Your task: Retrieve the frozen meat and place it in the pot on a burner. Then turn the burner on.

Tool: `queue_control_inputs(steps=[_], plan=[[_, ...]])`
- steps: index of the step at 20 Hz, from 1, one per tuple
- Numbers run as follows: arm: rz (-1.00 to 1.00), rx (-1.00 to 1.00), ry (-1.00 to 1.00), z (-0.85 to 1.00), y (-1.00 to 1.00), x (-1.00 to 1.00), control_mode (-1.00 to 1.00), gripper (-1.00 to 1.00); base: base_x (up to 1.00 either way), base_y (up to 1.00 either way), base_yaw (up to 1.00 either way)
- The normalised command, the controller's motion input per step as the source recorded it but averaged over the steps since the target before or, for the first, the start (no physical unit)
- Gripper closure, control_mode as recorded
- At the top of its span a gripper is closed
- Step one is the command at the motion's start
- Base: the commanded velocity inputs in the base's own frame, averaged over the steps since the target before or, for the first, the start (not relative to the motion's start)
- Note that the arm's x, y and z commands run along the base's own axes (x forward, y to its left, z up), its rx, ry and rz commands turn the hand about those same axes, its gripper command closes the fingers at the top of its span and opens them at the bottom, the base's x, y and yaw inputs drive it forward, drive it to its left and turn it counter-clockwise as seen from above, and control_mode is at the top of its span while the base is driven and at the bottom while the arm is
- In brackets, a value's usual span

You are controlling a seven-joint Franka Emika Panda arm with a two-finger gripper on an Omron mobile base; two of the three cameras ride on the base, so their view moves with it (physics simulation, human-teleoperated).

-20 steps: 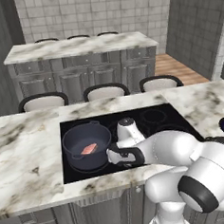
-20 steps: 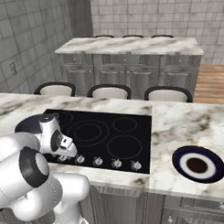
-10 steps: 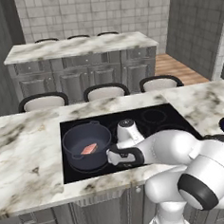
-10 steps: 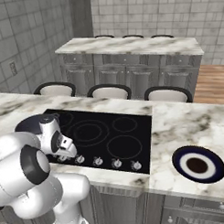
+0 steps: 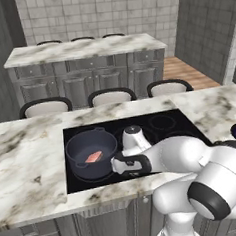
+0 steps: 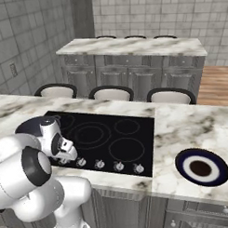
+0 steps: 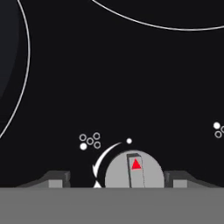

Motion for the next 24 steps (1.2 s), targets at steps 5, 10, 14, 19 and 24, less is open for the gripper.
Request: queue_control_inputs(steps=[5, 10, 14, 19, 24], plan=[[0.0, 0.03, 0.0, -0.1, -0.04, -0.29, -1.0, 1.0, 0.0, 0.0, 0.0], [0.0, 0.01, 0.0, -0.07, -0.03, -0.24, -1.0, 1.0, 0.0, 0.0, 0.0], [0.0, 0.01, 0.0, -0.05, -0.03, -0.03, -1.0, 1.0, 0.0, 0.0, 0.0], [0.1, 0.0, 0.0, -0.16, -0.07, -0.01, -1.0, 1.0, 0.0, 0.0, 0.0], [0.21, 0.0, 0.0, -0.21, 0.0, -0.19, -1.0, 1.0, 0.0, 0.0, 0.0]])
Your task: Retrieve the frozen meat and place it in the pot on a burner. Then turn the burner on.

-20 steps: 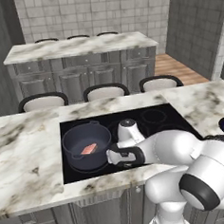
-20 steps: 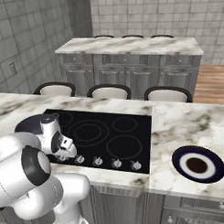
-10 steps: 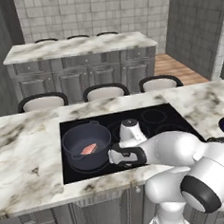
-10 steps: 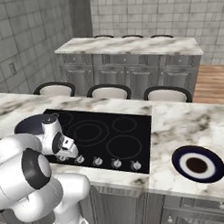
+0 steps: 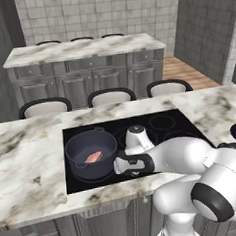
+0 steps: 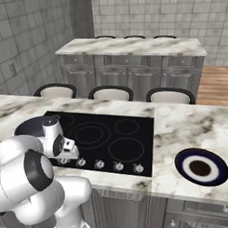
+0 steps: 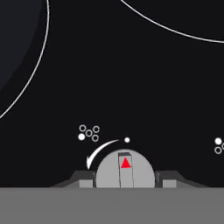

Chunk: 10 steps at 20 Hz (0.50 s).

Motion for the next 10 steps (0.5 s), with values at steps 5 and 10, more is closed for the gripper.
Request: queue_control_inputs(steps=[5, 10], plan=[[0.34, 0.0, 0.0, -0.22, 0.0, -0.3, -1.0, 1.0, 0.0, 0.0, 0.0], [0.44, 0.01, 0.0, -0.2, -0.01, -0.27, -1.0, 1.0, 0.0, 0.0, 0.0]])
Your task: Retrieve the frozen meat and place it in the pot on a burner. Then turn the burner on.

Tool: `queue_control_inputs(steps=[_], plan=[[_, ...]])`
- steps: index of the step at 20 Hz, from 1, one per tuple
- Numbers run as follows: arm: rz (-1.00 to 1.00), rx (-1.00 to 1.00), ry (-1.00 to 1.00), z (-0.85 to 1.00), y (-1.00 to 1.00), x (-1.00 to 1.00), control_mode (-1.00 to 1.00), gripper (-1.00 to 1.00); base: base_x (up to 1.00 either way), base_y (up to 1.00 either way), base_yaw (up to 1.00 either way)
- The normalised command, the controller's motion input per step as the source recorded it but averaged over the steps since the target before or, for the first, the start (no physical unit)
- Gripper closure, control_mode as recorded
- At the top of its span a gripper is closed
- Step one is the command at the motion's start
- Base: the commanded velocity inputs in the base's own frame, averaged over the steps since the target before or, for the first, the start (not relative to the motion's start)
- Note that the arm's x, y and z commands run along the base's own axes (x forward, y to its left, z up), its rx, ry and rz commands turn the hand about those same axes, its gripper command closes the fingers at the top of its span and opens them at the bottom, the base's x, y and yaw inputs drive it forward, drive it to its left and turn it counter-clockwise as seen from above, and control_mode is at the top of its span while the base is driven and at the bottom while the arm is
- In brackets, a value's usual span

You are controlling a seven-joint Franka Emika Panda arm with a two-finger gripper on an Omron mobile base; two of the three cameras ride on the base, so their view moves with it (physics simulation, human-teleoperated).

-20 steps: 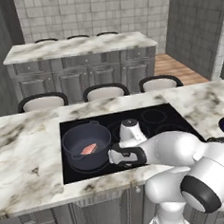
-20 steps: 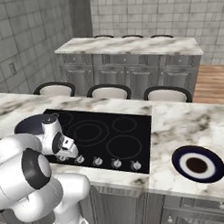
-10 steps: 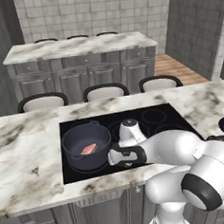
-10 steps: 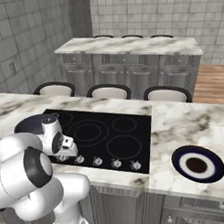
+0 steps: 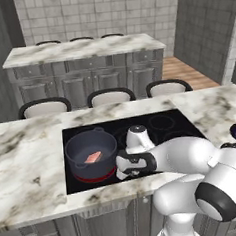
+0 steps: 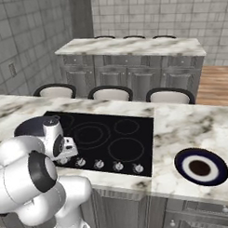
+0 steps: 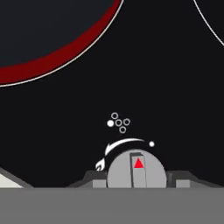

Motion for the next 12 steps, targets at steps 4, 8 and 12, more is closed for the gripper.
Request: queue_control_inputs(steps=[4, 8, 12], plan=[[0.47, 0.0, 0.0, -0.26, 0.0, -0.12, -1.0, 1.0, 0.0, 0.0, 0.0], [0.38, 0.0, 0.0, -0.2, -0.02, -0.03, -1.0, 1.0, 0.0, 0.0, 0.0], [0.21, 0.0, 0.0, -0.01, 0.0, 0.0, -1.0, 1.0, 0.0, 0.0, 0.0]])
